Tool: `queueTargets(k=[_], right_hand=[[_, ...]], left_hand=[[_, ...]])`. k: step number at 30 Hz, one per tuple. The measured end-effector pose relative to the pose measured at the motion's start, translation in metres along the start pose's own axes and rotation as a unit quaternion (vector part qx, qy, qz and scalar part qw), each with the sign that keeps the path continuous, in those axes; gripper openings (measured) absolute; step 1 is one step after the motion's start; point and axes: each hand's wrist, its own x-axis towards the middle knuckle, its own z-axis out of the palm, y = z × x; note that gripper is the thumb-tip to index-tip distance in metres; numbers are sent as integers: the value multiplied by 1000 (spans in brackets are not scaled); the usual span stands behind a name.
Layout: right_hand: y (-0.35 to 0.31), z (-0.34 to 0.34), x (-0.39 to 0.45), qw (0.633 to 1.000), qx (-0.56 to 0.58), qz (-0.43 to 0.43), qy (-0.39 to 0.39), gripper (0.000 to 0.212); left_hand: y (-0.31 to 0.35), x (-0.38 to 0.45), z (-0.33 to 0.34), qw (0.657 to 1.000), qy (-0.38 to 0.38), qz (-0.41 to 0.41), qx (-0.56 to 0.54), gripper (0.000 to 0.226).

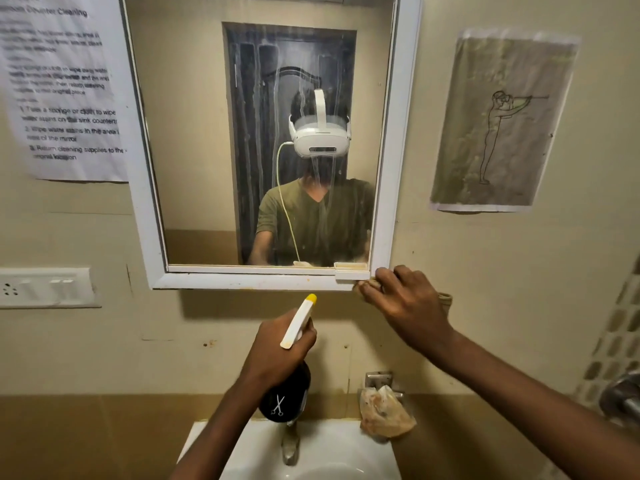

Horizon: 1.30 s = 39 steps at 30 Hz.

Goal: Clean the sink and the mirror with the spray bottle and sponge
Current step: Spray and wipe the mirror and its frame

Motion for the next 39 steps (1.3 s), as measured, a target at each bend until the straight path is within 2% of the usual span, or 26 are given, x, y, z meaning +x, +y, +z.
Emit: queueTargets(k=[2,5,8,10,14,16,21,28,32,37,39], right_hand=[[-2,-3,-3,1000,-19,-19,-5,24],[-31,-4,17,998,-6,-60,17,18],[-64,4,56,999,10,-41,14,8],[-73,9,74,999,12,-33,10,9],[-58,6,63,999,12,-37,37,15],[-41,4,47,999,1,-44,19,10],[-8,-3,27,997,-8,-81,-11,13],[-52,3,65,995,-3,-85,-52,19],[-83,10,99,994,30,-93,-42,9],[-57,10,79,993,41,-106,-14,20],[-55,8,71,993,14,-120,-3,16]], left_hand=[[3,3,3,1000,16,-5,3,12],[5,5,5,999,32,-15,9,15],[4,2,-2,995,74,-61,4,20],[4,1,-12,991,98,-94,-7,25],[5,-9,-22,994,78,-54,54,19],[6,-11,-21,995,68,-53,55,16],[8,-6,-18,995,73,-48,42,22],[-14,0,-39,998,52,-11,23,18],[-25,-2,-53,999,36,-3,19,26],[-35,-10,-80,999,25,-8,18,21],[-38,-15,-89,999,31,-13,20,18]])
